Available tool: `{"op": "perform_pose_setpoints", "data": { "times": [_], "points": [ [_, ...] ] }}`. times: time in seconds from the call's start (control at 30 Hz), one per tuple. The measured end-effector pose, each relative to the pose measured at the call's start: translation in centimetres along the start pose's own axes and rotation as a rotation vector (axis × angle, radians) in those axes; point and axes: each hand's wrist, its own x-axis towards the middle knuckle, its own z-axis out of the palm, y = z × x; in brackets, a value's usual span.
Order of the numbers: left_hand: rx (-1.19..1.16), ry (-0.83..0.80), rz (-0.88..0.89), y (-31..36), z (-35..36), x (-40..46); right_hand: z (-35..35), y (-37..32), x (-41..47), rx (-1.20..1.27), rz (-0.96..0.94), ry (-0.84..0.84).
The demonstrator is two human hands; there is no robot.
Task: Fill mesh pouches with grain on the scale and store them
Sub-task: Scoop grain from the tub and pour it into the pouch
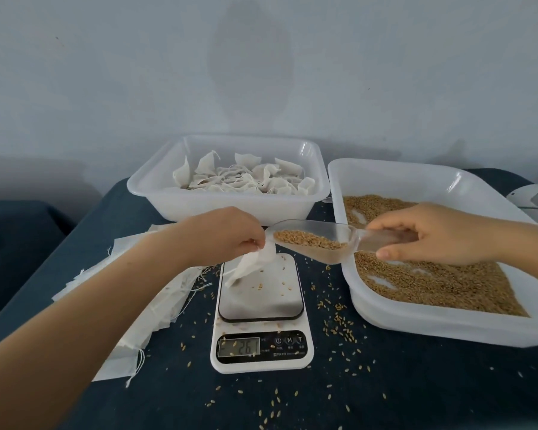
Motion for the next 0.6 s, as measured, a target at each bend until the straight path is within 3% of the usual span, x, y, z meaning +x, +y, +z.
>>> {"op": "perform_pose_setpoints", "data": {
  "times": [0.6],
  "points": [
    [-0.069, 0.028, -0.053, 0.6, 0.6, 0.1, -2.3, -1.1, 0.7, -0.200, 0.056, -0.064]
  ]
}}
